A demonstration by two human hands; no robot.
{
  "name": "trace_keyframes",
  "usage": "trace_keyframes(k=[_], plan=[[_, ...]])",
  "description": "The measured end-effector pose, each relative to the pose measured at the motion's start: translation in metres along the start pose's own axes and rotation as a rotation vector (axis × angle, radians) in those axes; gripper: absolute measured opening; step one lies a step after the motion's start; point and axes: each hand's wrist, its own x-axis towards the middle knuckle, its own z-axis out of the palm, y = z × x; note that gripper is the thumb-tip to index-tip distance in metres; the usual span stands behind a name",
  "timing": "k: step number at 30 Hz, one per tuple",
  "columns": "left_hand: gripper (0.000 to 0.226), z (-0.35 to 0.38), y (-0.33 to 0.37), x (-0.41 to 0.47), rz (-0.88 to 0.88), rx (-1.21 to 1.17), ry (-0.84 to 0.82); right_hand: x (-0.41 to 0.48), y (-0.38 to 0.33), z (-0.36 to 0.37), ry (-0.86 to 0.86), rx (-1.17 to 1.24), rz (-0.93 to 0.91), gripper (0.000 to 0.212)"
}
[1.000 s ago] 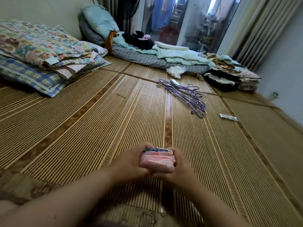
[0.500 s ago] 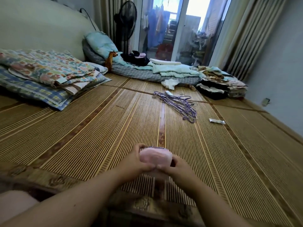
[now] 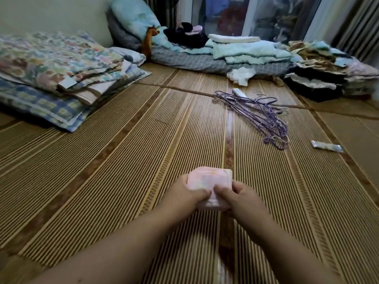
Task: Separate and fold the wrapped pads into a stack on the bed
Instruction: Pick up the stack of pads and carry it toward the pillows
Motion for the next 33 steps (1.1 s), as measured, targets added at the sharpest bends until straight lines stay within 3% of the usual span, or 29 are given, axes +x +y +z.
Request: trace_keyframes(k=[4,10,18,22,28,33], plan=[[0.043,-0.017,0.028,0.017,-0.056,0.031,0.066,0.024,-0.032,0.003,-0.026,0.027,0.047,0.024],[0.045,-0.052,0.116,-0.015,-0.123,0.048,0.149,0.013,-0.13,-0.003,-0.13,0.059,0.098,0.015],[0.045,-0.117,0.326,-0.114,-0.113,0.013,0.329,-0.03,-0.369,-0.033,-0.316,0.005,0.058,0.022],[0.039,-0.147,0.39,-0.164,-0.101,-0.007,0.464,-0.053,-0.458,-0.03,-0.423,-0.041,0.025,0.019],[0.035,-0.204,0.391,-0.224,-0.069,-0.064,0.612,-0.084,-0.504,0.029,-0.585,-0.1,0.015,0.018],[0.038,-0.282,0.348,-0.256,-0.087,-0.108,0.598,-0.101,-0.51,0.117,-0.663,-0.126,0.05,0.02]])
